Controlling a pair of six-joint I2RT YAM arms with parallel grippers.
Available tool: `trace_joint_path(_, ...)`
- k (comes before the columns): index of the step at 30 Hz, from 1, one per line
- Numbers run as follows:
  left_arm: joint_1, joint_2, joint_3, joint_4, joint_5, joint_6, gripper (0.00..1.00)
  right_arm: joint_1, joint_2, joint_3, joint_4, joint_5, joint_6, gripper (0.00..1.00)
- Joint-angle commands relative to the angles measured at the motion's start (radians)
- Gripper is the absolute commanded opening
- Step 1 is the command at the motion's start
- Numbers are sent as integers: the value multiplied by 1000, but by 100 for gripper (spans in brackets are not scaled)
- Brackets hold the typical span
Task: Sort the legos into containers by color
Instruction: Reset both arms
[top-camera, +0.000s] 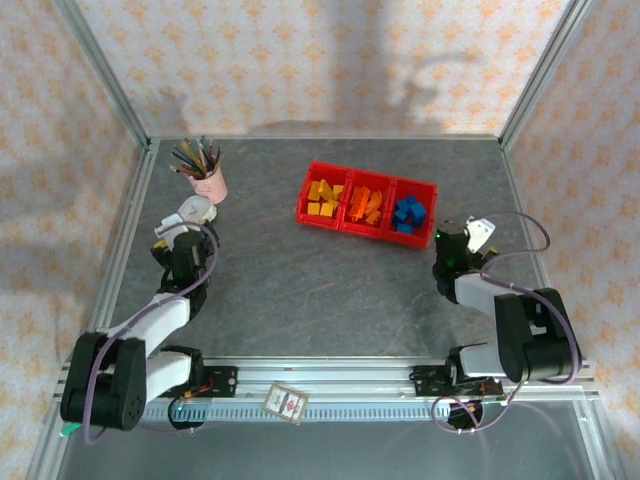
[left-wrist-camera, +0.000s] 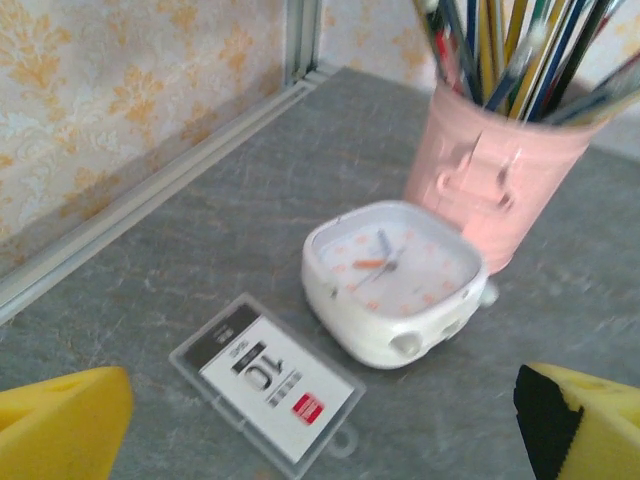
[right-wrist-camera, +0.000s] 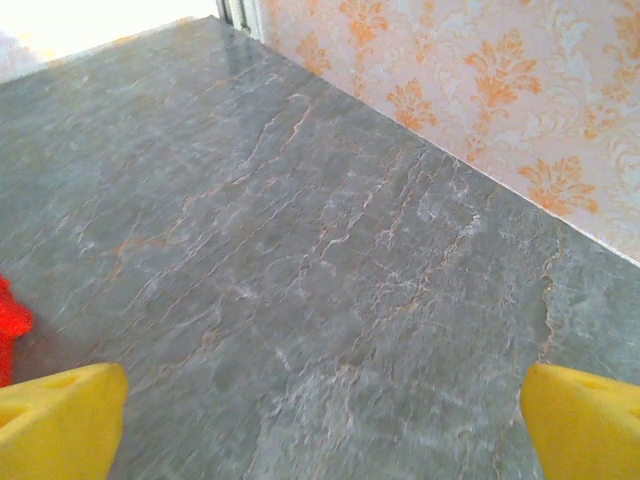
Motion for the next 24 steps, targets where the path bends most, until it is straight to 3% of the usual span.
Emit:
trace_joint_path(1,6,112,-64,489,42,153,99,-17,43,-14,308,-110,-88,100)
trace_joint_path(4,8,227,-93,675,101,189,99,-39,96,-36,484,-223,-184,100)
trace_joint_path(5,10,261,-106,739,119,202,99,-53,103,-26,457,-286,-189,100)
trace_joint_path(7,12,317,-120,796,170,207,100,-53,125,-93,608,-366,-228,100)
trace_joint_path(9,11,396,-144,953,252,254,99,-54,124,-164,716,-413,-245,100)
trace_joint_path(11,12,354,-113,829,225,229,99,-54,170,-168,778,-396,-243,100)
trace_joint_path(12,16,357,-68,736,168,201,100,-54,147,-155,713,-399,-237,100)
trace_joint_path(24,41,367,-70,753,190,185,100,-55,146,-166,739,-402,-243,100)
